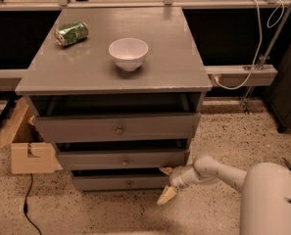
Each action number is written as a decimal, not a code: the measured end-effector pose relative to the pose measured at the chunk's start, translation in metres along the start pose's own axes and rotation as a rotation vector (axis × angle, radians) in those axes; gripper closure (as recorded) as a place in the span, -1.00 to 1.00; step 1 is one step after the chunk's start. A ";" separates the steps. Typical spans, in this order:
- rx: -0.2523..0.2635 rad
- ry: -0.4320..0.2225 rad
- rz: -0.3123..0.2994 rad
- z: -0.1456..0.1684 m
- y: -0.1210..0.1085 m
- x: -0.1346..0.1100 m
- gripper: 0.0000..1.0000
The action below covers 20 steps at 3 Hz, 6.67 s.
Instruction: Open bottom drawer
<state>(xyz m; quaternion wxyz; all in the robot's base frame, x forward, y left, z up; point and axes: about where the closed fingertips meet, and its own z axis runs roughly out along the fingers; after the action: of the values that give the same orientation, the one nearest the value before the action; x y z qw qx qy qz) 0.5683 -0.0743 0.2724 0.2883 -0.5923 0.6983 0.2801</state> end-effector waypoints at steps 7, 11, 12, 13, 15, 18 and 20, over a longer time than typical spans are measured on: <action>0.107 0.173 -0.059 0.069 -0.059 0.064 -0.64; 0.106 0.179 -0.020 0.051 -0.004 0.069 -1.00; 0.098 0.179 -0.023 0.053 -0.003 0.070 -1.00; 0.075 0.181 -0.030 0.056 0.000 0.071 -1.00; -0.085 0.288 0.008 0.054 0.063 0.099 -0.49; -0.060 0.252 0.090 0.025 0.128 0.119 0.99; -0.059 0.247 0.094 0.025 0.130 0.118 0.47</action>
Offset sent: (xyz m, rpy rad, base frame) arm 0.0138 0.0012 -0.0453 -0.1551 -0.1174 -0.0043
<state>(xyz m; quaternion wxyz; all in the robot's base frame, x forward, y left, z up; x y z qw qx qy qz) 0.4259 -0.1159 0.1756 0.1690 -0.5970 0.7470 0.2386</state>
